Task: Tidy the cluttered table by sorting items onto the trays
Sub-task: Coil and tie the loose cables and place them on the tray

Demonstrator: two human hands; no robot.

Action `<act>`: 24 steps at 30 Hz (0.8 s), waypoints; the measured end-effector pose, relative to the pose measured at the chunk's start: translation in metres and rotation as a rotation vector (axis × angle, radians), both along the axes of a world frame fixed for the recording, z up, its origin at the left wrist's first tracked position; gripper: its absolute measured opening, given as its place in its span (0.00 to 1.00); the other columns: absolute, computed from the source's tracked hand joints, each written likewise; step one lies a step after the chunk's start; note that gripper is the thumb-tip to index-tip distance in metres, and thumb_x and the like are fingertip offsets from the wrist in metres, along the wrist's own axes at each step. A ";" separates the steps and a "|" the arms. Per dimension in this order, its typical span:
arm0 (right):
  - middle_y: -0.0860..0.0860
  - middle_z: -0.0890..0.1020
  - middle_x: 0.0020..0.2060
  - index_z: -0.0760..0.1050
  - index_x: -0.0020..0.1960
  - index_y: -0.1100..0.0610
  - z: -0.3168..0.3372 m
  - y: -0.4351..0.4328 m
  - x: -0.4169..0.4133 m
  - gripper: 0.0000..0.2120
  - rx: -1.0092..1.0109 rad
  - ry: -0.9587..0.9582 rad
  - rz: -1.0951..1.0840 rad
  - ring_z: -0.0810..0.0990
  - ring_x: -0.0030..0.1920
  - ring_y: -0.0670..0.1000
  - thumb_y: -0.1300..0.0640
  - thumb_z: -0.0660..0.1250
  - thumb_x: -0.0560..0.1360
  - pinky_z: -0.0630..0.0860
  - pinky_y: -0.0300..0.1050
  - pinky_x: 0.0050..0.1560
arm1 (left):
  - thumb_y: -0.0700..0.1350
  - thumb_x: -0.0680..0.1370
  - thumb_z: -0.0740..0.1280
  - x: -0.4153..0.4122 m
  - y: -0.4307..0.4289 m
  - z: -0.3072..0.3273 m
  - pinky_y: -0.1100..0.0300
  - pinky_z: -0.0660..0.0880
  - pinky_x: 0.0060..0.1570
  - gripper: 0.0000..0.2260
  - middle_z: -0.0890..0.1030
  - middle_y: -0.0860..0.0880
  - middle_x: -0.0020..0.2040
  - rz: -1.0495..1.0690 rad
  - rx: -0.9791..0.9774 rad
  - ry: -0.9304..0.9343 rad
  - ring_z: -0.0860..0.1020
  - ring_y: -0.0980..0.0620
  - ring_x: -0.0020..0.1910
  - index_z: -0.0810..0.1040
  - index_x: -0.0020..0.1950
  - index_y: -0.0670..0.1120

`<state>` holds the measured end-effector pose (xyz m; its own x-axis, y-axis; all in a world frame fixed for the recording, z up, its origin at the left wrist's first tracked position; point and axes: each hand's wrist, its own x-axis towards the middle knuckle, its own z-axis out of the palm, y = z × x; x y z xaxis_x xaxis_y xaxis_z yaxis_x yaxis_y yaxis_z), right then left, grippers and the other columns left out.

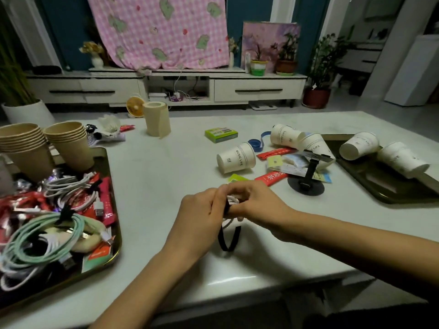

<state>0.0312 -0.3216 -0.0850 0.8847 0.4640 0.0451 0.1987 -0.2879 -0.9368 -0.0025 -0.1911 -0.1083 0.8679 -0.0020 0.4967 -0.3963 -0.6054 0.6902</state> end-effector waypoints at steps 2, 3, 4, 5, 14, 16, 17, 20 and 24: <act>0.54 0.80 0.34 0.80 0.46 0.61 0.005 -0.006 0.001 0.15 0.104 0.156 -0.038 0.74 0.31 0.47 0.74 0.59 0.68 0.68 0.35 0.32 | 0.48 0.81 0.55 -0.001 0.001 -0.001 0.73 0.64 0.32 0.19 0.72 0.59 0.22 -0.003 0.017 -0.015 0.72 0.59 0.30 0.70 0.30 0.54; 0.56 0.82 0.37 0.81 0.47 0.61 0.008 -0.009 0.002 0.16 0.146 0.202 -0.038 0.76 0.34 0.49 0.72 0.58 0.68 0.68 0.36 0.35 | 0.50 0.80 0.54 -0.001 0.002 -0.001 0.70 0.64 0.32 0.18 0.71 0.58 0.23 0.004 0.017 -0.016 0.71 0.56 0.30 0.72 0.31 0.52; 0.56 0.84 0.42 0.81 0.49 0.60 0.012 -0.013 0.002 0.15 0.158 0.225 -0.039 0.77 0.39 0.50 0.68 0.60 0.68 0.69 0.38 0.39 | 0.53 0.78 0.52 -0.002 0.002 0.000 0.68 0.64 0.32 0.19 0.72 0.58 0.24 0.006 0.003 -0.018 0.71 0.55 0.30 0.74 0.33 0.50; 0.55 0.84 0.44 0.81 0.50 0.59 0.014 -0.014 0.002 0.13 0.163 0.235 -0.043 0.79 0.42 0.49 0.62 0.64 0.68 0.70 0.38 0.42 | 0.56 0.76 0.50 -0.003 0.001 0.000 0.68 0.66 0.33 0.20 0.74 0.58 0.26 -0.009 -0.017 -0.019 0.73 0.54 0.31 0.76 0.35 0.49; 0.58 0.84 0.41 0.77 0.54 0.59 0.015 -0.006 -0.002 0.16 0.333 0.285 -0.236 0.82 0.37 0.48 0.68 0.71 0.68 0.76 0.31 0.35 | 0.51 0.80 0.53 -0.010 -0.018 -0.005 0.62 0.68 0.37 0.20 0.77 0.51 0.29 0.049 -0.104 0.011 0.76 0.49 0.34 0.77 0.37 0.42; 0.57 0.85 0.41 0.77 0.55 0.60 0.020 -0.004 -0.003 0.18 0.318 0.289 -0.216 0.84 0.38 0.47 0.70 0.71 0.67 0.75 0.30 0.34 | 0.54 0.78 0.50 -0.013 -0.019 -0.007 0.57 0.70 0.38 0.23 0.79 0.46 0.31 0.056 -0.119 0.012 0.78 0.46 0.34 0.77 0.37 0.42; 0.56 0.85 0.40 0.76 0.55 0.60 0.021 -0.004 -0.004 0.18 0.299 0.280 -0.196 0.84 0.38 0.46 0.70 0.71 0.67 0.75 0.29 0.34 | 0.55 0.77 0.49 -0.014 -0.019 -0.007 0.55 0.70 0.39 0.23 0.79 0.46 0.31 0.060 -0.115 0.015 0.78 0.45 0.35 0.76 0.35 0.44; 0.53 0.85 0.38 0.75 0.56 0.60 0.027 -0.002 -0.003 0.17 0.260 0.239 -0.113 0.84 0.39 0.45 0.69 0.71 0.69 0.75 0.29 0.35 | 0.56 0.77 0.49 -0.015 -0.016 -0.004 0.52 0.70 0.42 0.20 0.76 0.51 0.29 0.098 -0.124 0.018 0.77 0.44 0.36 0.72 0.32 0.51; 0.52 0.85 0.35 0.75 0.57 0.60 0.035 -0.001 -0.002 0.20 0.293 0.194 -0.111 0.83 0.37 0.46 0.71 0.71 0.67 0.76 0.31 0.35 | 0.46 0.82 0.53 -0.011 -0.011 -0.001 0.48 0.72 0.44 0.19 0.82 0.43 0.35 0.169 -0.089 -0.005 0.78 0.40 0.39 0.78 0.39 0.42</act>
